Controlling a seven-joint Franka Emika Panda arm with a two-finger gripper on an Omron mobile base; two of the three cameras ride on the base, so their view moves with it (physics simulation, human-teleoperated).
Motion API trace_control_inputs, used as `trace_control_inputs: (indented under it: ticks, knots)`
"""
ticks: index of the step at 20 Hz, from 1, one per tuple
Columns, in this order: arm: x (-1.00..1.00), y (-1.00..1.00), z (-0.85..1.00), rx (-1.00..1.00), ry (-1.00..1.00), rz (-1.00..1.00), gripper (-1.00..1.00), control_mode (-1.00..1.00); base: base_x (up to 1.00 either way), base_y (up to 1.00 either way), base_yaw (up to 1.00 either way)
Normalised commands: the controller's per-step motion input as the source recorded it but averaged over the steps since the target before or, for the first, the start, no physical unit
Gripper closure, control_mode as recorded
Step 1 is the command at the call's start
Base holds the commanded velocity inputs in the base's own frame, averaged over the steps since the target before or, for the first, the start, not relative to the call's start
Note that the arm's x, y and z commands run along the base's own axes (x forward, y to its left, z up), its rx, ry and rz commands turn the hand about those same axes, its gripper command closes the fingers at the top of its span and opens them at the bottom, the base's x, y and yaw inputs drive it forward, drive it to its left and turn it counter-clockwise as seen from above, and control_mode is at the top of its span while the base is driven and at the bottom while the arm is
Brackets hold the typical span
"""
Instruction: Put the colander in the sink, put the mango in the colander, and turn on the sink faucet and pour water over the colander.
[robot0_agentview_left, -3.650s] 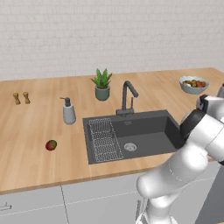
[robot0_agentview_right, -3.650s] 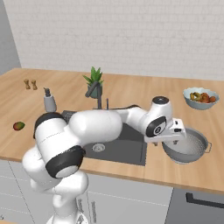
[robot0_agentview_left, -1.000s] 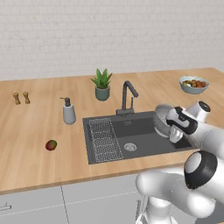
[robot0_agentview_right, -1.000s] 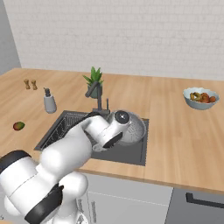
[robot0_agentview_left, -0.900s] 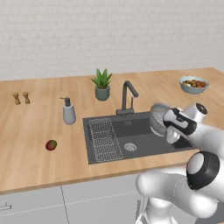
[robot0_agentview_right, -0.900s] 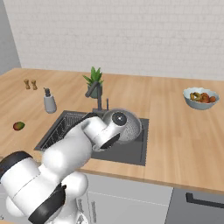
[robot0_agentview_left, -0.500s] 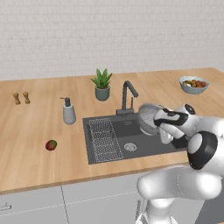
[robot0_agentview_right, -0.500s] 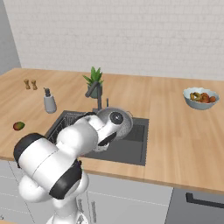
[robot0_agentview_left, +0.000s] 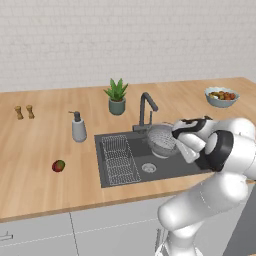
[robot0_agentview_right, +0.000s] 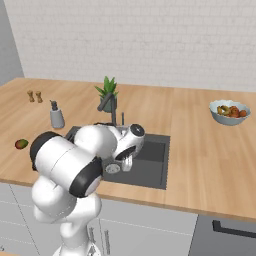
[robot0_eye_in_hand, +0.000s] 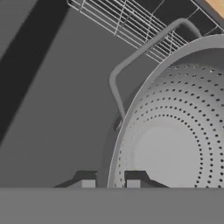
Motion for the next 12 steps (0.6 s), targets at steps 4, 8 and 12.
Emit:
trace_control_inputs:
  ticks: [4,8,12]
  knots:
    - [0.06,0.17,-0.42,-0.11,0.00,0.36,1.00,-1.00,0.00,0.00,0.00]
    - [0.14,0.29,-0.40,-0.12,0.00,0.31,1.00,-1.00,0.00,0.00,0.00]
    - [0.19,0.12,-0.24,-0.15,-0.01,0.25,1.00,-1.00,0.00,0.00,0.00]
